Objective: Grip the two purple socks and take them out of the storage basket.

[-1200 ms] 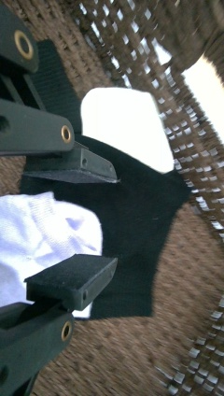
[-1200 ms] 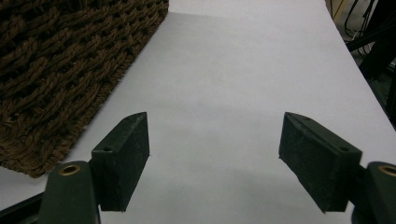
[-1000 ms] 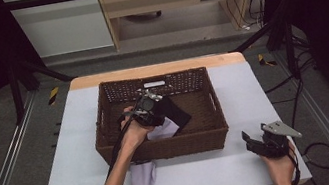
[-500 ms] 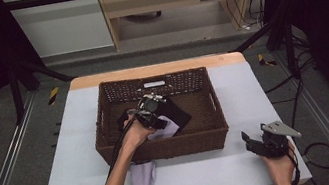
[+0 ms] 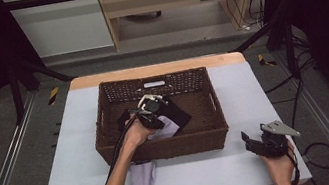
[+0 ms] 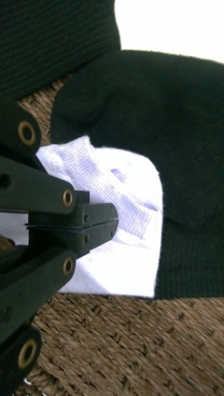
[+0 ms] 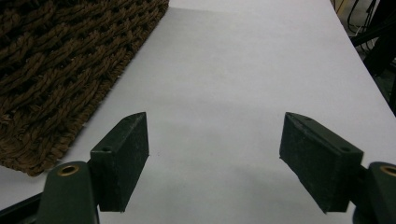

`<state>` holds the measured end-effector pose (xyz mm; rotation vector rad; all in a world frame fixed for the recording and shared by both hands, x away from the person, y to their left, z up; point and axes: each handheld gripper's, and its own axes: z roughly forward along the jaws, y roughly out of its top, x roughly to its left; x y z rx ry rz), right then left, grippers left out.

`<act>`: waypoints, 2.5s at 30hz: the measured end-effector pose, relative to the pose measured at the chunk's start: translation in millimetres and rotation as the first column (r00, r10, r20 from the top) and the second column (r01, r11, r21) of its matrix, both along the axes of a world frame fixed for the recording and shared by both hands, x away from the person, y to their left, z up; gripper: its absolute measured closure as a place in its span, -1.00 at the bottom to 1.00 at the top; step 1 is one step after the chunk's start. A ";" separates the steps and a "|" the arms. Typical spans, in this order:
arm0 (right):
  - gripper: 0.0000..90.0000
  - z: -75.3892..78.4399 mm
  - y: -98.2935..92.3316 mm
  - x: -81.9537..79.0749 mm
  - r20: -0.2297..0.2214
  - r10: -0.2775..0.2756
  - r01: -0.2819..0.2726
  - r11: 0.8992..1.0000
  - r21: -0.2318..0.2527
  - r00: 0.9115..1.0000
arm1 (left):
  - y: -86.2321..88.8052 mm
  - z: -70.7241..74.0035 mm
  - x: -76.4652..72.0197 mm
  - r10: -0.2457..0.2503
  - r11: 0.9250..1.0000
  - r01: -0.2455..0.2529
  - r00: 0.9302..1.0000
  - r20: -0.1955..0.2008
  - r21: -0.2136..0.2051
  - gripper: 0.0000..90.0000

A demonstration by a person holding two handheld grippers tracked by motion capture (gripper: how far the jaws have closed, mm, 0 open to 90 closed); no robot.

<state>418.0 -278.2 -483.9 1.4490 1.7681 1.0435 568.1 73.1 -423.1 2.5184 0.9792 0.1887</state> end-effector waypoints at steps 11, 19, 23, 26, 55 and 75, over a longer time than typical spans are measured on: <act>-0.46 0.5 -0.2 -1.1 0.004 0.000 0.000 1.000 0.002 1.000 | 2.5 -1.0 0.8 0.048 0.999 -0.048 0.998 0.031 -0.007 0.18; -0.49 0.7 1.0 -1.4 0.000 -0.002 0.002 1.000 0.005 1.000 | -3.9 -8.9 4.1 0.024 0.996 -0.023 1.000 -0.011 0.087 0.03; -0.49 0.8 0.6 -1.2 0.000 -0.004 0.004 1.000 0.005 1.000 | -3.1 -8.0 3.9 0.020 0.997 -0.016 0.998 -0.057 0.074 0.72; -0.48 0.9 0.2 -1.5 0.004 -0.004 0.004 1.000 0.005 1.000 | -0.3 -4.2 2.6 0.034 0.998 -0.032 0.999 -0.031 0.044 0.87; -0.47 1.6 -2.5 -3.0 0.008 -0.007 0.007 1.000 0.011 1.000 | 42.5 48.2 -21.9 0.237 0.892 -0.069 0.913 0.333 -0.447 0.89; -0.47 2.1 -4.2 -3.6 0.016 -0.014 0.014 1.000 0.005 1.000 | 77.9 93.8 -67.1 0.272 0.844 0.003 0.859 0.434 -0.536 0.89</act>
